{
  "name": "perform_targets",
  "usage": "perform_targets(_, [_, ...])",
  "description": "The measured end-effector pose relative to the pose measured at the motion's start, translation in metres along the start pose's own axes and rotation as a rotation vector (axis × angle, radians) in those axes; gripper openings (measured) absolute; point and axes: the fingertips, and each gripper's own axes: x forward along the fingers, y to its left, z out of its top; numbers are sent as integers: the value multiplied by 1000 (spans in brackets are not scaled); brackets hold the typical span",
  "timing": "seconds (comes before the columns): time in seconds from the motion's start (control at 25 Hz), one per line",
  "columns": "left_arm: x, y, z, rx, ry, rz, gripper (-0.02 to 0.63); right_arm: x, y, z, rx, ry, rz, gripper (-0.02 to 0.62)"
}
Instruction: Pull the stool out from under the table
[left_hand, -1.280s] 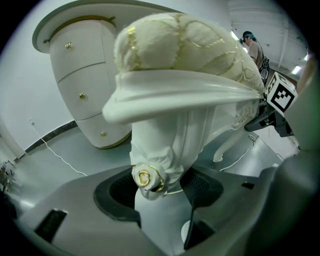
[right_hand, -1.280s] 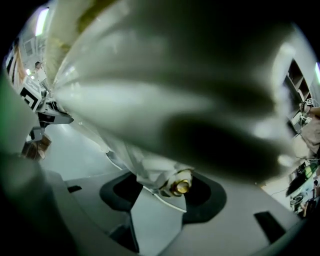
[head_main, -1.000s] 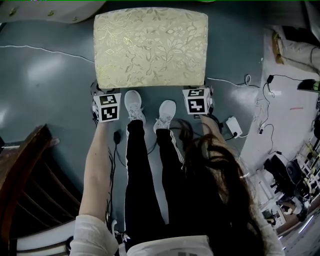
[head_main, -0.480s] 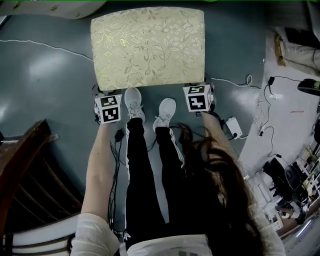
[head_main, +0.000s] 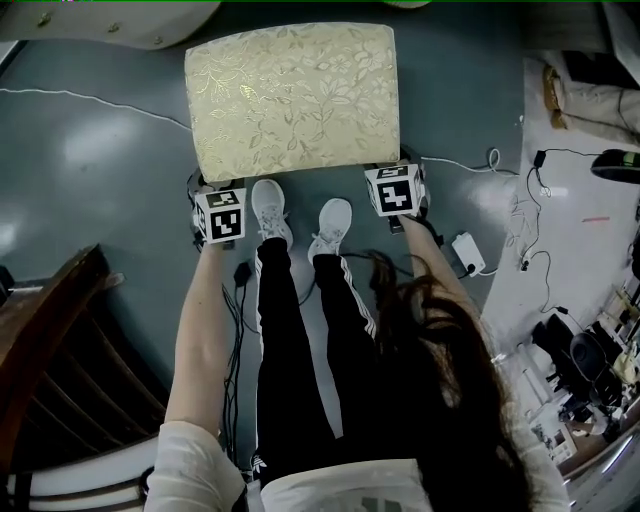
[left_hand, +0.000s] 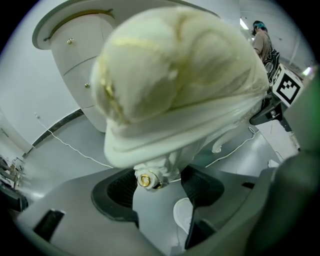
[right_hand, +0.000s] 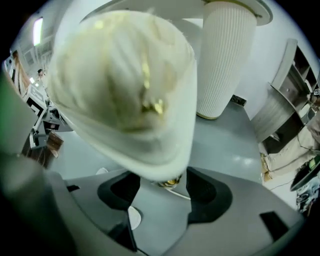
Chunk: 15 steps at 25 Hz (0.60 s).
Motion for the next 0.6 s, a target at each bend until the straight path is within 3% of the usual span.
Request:
perform_targets(0.24, [-30,0,-4,-104,27,30,270,-41,10,1,2,43,15,285])
perform_targets(0.36, [-53,-2,-1,-110,58,25,270,-69,17,9,10,62,25,285])
perform_targets(0.6, [-123,0,58,-132,22,36,271,-146,15,55,42,32,17,285])
